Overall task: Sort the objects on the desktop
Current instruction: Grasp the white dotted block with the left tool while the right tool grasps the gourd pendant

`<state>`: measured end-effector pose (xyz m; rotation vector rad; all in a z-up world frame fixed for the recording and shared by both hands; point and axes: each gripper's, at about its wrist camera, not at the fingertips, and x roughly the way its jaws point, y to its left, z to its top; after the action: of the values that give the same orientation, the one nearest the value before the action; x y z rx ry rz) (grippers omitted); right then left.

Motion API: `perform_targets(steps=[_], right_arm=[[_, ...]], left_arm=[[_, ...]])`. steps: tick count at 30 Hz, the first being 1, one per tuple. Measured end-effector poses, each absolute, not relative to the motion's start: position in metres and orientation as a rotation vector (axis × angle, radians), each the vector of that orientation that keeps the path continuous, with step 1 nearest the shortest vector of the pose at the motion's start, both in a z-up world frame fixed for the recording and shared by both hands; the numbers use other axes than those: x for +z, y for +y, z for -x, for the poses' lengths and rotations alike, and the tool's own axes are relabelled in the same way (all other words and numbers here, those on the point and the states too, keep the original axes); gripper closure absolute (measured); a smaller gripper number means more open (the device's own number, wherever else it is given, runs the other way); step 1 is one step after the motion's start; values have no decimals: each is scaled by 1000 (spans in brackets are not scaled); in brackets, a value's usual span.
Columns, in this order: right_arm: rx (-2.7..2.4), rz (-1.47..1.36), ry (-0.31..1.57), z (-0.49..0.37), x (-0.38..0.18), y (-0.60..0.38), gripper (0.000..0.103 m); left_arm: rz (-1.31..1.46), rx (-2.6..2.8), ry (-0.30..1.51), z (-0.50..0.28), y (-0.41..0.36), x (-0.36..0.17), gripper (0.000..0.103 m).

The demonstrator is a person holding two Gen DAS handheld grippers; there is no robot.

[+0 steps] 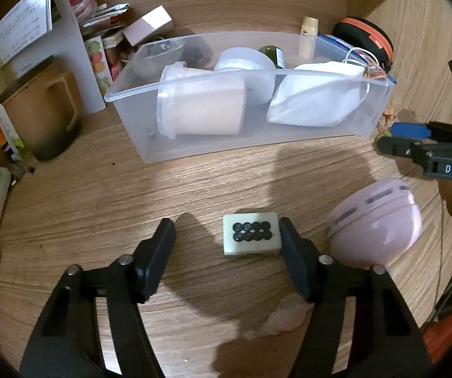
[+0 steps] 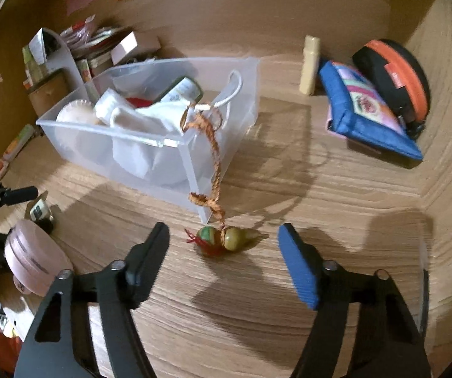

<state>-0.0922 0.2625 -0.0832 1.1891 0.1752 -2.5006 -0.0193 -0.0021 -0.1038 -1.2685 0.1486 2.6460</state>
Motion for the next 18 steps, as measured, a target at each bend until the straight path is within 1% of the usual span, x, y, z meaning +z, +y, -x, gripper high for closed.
perform_targets(steps=[2,6,8,10,12,13,14,18], right_arm=[[-2483,-1191,163,92,-84,263,43],[-2451,-1220,163,95,-89,260,43],[-2448,-1218,180,95,-89,259,44],[-2450,-1219,213,95,-90,256,49],[-2448,-1211,226,94,-89,254,60],[-2448,-1209,228,94,-89,254,63],[-2447,-1208,226,95,-89,254,64],[-2449,-1182,217,90,-87,254,64]], left_arm=[[1265,2644,143,20,-2,-103,45],[1260,2646,141,21,-2,-103,49],[1256,2649,139,21,-2,-103,54],[1253,2656,137,21,-2,-103,58],[1250,2660,137,21,-2,-103,62],[1247,2661,133,21,-2,-102,66],[1245,2660,131,21,-2,-102,69],[1246,2667,110,21,-7,-102,70]])
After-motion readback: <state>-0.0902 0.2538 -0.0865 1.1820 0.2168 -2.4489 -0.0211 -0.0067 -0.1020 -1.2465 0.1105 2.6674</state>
